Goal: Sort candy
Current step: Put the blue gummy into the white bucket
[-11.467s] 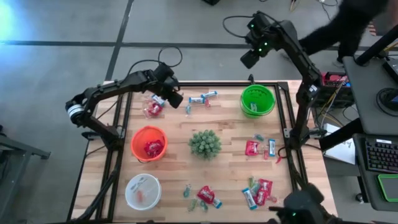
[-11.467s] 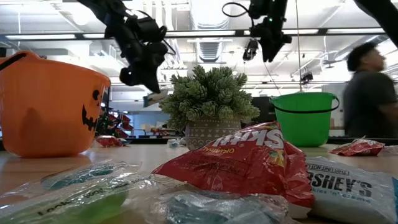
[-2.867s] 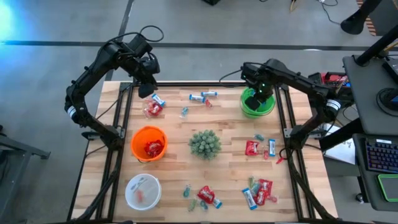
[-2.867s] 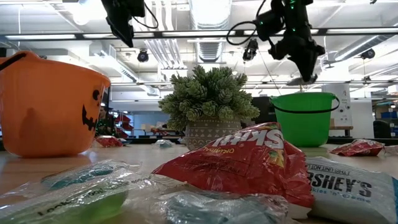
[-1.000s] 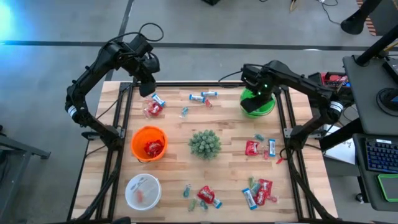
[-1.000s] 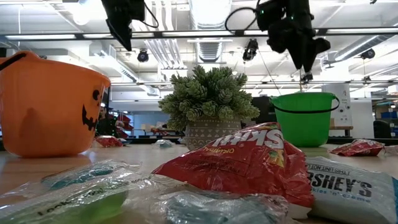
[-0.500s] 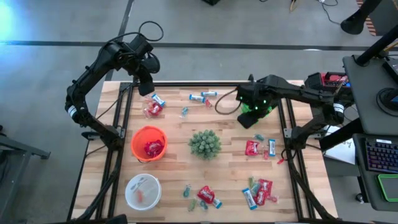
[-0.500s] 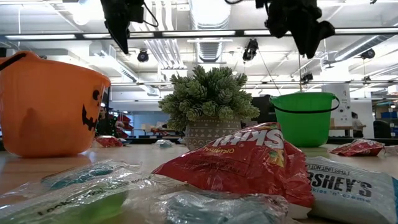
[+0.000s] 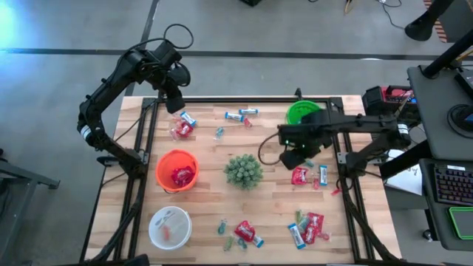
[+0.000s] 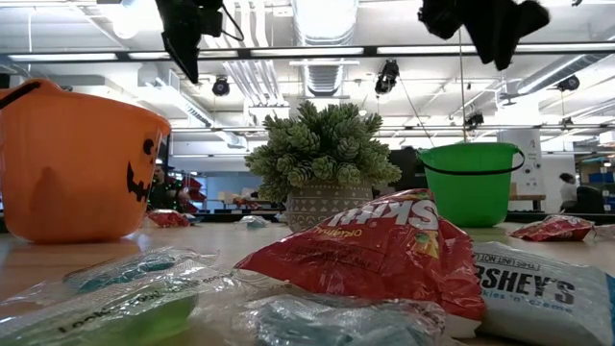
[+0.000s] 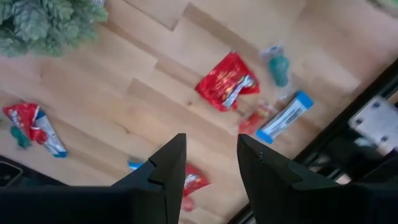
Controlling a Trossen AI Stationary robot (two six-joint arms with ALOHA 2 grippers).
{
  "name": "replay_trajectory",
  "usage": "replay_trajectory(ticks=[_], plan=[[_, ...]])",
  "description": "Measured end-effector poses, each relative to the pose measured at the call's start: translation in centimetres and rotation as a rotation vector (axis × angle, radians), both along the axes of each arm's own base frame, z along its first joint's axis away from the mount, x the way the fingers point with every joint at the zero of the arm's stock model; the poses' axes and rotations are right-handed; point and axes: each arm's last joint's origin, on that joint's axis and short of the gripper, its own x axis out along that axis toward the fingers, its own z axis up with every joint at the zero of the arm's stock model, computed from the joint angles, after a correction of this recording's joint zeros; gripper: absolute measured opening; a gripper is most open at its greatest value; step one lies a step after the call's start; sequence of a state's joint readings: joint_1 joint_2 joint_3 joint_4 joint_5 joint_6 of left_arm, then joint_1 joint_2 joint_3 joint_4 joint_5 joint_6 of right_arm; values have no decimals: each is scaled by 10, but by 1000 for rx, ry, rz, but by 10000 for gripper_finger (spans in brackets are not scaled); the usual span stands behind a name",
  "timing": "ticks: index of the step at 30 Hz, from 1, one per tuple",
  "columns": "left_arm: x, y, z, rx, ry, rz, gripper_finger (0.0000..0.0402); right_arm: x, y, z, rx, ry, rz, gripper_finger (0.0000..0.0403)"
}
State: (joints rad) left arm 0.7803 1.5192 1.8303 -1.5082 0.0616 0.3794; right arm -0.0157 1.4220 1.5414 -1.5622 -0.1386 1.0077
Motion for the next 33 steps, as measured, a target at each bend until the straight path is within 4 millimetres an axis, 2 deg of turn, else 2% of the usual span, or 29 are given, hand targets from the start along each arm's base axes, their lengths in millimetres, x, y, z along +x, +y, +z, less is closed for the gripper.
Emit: replay_trajectory(ticks=[11,17,22,27,33], plan=[[0,0,0,5,-4,0,116,7,58,-13,-93,16,-195,138],[0,0,0,6,-3,-2,116,15,101,-36,-106,109,-202,158],[0,1,0,7,-4,-3,116,25,127,-60,-79,202,-264,182],[0,0,0,7,-4,-3,116,26,151,-76,-100,257,-416,196],[0,1,0,7,-5,-4,116,18,190,-86,-83,228,-634,195]])
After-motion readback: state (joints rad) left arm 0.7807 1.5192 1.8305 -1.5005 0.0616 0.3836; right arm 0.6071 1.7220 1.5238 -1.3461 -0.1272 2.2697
